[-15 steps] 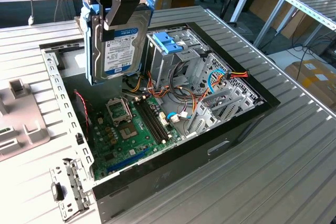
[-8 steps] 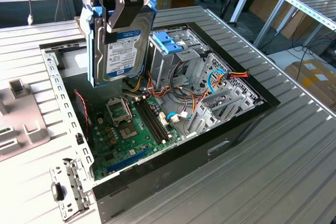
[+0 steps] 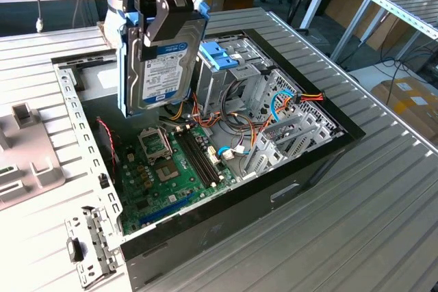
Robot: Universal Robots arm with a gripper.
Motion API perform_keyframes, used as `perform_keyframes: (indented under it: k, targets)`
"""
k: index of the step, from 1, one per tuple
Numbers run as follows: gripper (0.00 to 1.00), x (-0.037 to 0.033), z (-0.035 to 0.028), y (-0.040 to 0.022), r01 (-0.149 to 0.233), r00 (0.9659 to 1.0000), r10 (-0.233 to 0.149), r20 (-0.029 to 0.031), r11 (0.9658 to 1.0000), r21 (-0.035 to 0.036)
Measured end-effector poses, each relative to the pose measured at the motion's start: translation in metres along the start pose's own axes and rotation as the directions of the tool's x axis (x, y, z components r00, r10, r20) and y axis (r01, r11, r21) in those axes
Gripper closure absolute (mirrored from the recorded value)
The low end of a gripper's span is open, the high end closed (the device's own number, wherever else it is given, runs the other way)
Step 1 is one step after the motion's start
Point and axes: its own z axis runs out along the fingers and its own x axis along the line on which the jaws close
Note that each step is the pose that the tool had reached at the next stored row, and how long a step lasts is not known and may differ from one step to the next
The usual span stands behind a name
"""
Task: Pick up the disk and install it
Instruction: 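Pick up the disk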
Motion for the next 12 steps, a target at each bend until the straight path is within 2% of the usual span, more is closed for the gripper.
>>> perform_keyframes:
  k: [12]
  targets:
    - [0.63,0.0147,-0.0006,-0.0024,0.000,1.0000,0.000,0.0000,1.0000,0.0000]
